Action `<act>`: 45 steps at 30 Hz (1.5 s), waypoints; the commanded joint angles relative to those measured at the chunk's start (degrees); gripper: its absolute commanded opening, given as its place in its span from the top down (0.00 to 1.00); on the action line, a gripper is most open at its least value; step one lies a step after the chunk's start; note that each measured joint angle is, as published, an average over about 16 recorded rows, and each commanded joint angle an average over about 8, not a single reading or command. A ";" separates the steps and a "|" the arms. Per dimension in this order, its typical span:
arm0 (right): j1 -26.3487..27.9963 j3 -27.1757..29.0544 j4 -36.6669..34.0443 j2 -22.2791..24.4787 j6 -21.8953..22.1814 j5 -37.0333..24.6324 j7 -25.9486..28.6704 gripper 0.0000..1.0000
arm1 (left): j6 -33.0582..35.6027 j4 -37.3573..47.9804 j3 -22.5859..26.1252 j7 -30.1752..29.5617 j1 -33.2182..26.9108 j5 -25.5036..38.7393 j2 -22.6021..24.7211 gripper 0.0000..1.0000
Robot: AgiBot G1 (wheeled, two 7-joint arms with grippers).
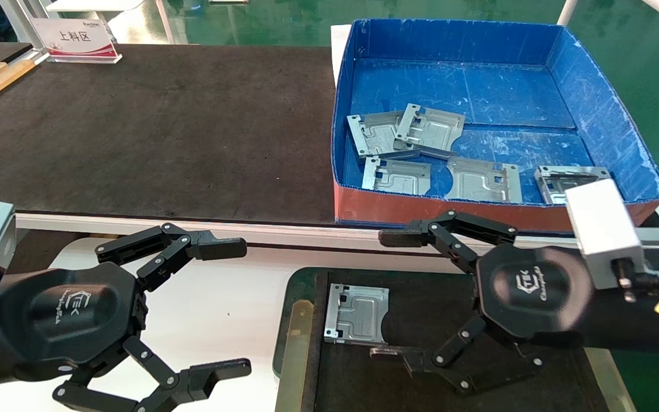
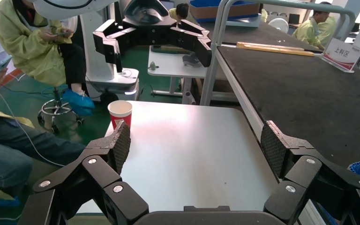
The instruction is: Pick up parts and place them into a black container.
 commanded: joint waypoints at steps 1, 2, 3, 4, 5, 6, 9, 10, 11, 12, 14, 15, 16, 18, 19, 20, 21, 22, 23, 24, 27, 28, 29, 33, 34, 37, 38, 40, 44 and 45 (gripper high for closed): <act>-0.88 1.07 0.84 0.27 0.18 0.00 0.58 0.00 | 0.00 0.00 0.00 0.00 0.00 0.00 0.00 0.00; -1.32 1.60 1.26 0.40 0.27 0.00 0.88 0.00 | 0.00 0.00 0.00 0.00 0.00 0.00 0.00 0.00; -1.74 2.12 1.67 0.53 0.35 0.00 1.16 0.00 | 0.00 0.00 0.00 0.00 0.00 0.00 0.00 0.00; -2.18 2.65 2.09 0.67 0.44 0.00 1.46 0.00 | 0.00 0.00 0.00 0.00 0.00 0.00 0.00 0.00; -2.62 3.19 2.51 0.80 0.53 0.00 1.75 0.00 | 0.00 0.00 0.00 0.00 0.00 0.00 0.00 0.00; -3.04 3.70 2.92 0.93 0.62 0.00 2.03 0.00 | 0.00 0.00 0.00 0.00 0.00 0.00 0.00 0.00; -4.33 5.27 4.15 1.33 0.88 0.00 2.89 0.00 | 0.00 0.00 0.00 0.00 0.00 0.00 0.00 0.00; -4.77 5.81 4.57 1.46 0.97 0.00 3.19 0.00 | 0.00 0.00 0.00 0.00 0.00 0.00 0.00 0.00; -5.21 6.34 4.99 1.60 1.06 0.00 3.48 0.00 | 0.00 0.00 0.00 0.00 0.00 0.00 0.00 0.00; -5.64 6.86 5.40 1.73 1.14 0.00 3.76 0.00 | 0.00 0.00 0.00 0.00 0.00 0.00 0.00 0.00; -6.52 7.93 6.24 2.00 1.32 -0.01 4.35 0.00 | 0.00 0.00 0.00 0.00 0.00 0.00 0.00 0.00; -6.96 8.47 6.67 2.13 1.41 -0.01 4.65 0.00 | 0.00 0.00 0.00 0.00 0.00 0.00 0.00 0.00; -7.40 9.01 7.09 2.27 1.50 -0.01 4.94 0.00 | 0.00 0.00 0.01 0.00 0.00 0.00 0.00 0.00; -8.26 10.06 7.92 2.53 1.67 -0.01 5.52 0.00 | 0.00 0.00 0.01 0.00 0.00 0.00 0.00 0.00; -8.71 10.60 8.34 2.67 1.76 -0.01 5.81 0.00 | 0.00 0.00 0.01 0.00 0.00 0.00 0.00 0.00; -9.15 11.13 8.76 2.80 1.85 -0.01 6.11 0.00 | 0.00 0.00 0.01 0.00 0.00 0.00 0.00 0.00; -9.57 11.65 9.17 2.93 1.94 -0.01 6.39 0.00 | 0.00 0.00 0.01 0.00 0.00 0.00 0.00 0.00; -10.01 12.18 9.59 3.07 2.03 -0.01 6.69 0.00 | 0.00 0.00 0.01 0.00 0.00 0.00 0.00 0.00; -10.45 12.72 10.01 3.20 2.12 -0.01 6.98 0.00 | 0.00 0.00 0.01 0.00 0.00 0.00 0.00 0.00; -10.81 13.16 10.36 3.31 2.19 -0.01 7.22 0.00 | 0.00 0.00 0.01 0.00 0.00 -0.01 0.00 0.00; -11.80 14.37 11.30 3.62 2.37 0.01 7.85 0.00 | -0.01 0.01 0.01 0.00 0.00 -0.01 0.00 0.00; -12.09 14.72 11.58 3.70 2.42 0.02 8.02 0.00 | -0.01 0.01 0.01 0.01 0.00 -0.01 0.00 0.00; -12.33 15.01 11.80 3.78 2.46 0.03 8.14 0.00 | -0.01 0.01 0.00 0.01 0.00 -0.01 -0.01 0.00; -12.86 15.66 12.29 3.96 2.55 0.05 8.38 0.00 | -0.01 0.02 0.00 0.01 0.01 -0.02 -0.01 0.00; -12.87 15.66 12.29 3.96 2.56 0.05 8.36 0.00 | -0.01 0.02 0.00 0.01 0.01 -0.02 -0.01 0.00; -12.73 15.50 12.15 3.93 2.56 0.03 8.29 0.00 | -0.01 0.02 0.00 0.01 0.01 -0.02 -0.01 0.00; -12.68 15.43 12.10 3.92 2.56 0.03 8.26 0.00 | -0.01 0.02 0.00 0.01 0.01 -0.02 -0.01 0.00; -12.57 15.31 12.00 3.89 2.56 0.02 8.22 0.00 | -0.01 0.02 0.00 0.01 0.01 -0.02 -0.01 0.00; -12.41 15.11 11.84 3.82 2.54 0.01 8.16 0.00 | -0.01 0.02 0.00 0.01 0.01 -0.02 -0.01 0.00; -12.38 15.07 11.81 3.81 2.54 0.01 8.15 0.00 | -0.01 0.02 0.00 0.01 0.01 -0.02 -0.01 0.00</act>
